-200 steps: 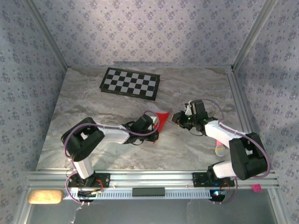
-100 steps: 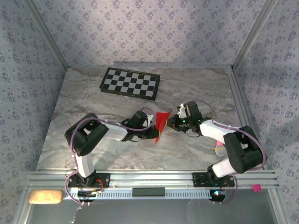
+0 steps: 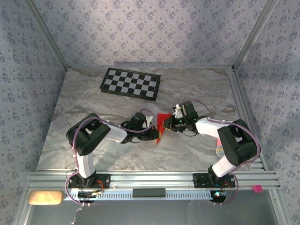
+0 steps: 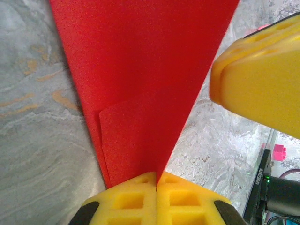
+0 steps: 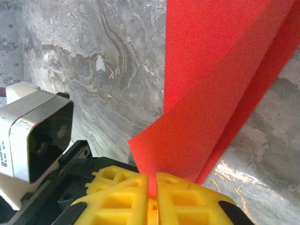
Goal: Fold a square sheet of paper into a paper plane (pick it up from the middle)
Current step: Fold the wing for the fifth time at the center of the table.
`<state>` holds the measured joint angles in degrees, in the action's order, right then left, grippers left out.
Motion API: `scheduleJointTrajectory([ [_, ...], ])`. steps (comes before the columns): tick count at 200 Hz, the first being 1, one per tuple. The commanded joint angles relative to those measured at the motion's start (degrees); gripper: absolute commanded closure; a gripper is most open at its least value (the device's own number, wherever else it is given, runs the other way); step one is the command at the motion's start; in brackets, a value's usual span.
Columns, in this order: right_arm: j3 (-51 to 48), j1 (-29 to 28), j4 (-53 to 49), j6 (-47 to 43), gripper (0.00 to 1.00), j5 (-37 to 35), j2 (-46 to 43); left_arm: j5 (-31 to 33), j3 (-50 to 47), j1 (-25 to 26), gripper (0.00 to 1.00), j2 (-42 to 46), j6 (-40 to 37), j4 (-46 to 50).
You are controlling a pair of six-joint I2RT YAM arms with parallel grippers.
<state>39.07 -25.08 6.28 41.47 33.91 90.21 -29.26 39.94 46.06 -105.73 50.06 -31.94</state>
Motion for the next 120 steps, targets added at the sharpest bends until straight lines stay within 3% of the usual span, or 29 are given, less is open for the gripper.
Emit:
scheduleJointTrajectory([
  [1, 1.8, -0.4, 0.6, -0.9, 0.87, 1.1, 1.1, -1.7, -1.0, -0.4, 1.00, -1.4, 2.0, -4.5],
  [120, 3.3, -0.3, 1.5, -0.7, 0.87, 2.0, 4.3, 0.5, -4.6, -0.8, 1.00, -2.7, 8.7, -8.9],
])
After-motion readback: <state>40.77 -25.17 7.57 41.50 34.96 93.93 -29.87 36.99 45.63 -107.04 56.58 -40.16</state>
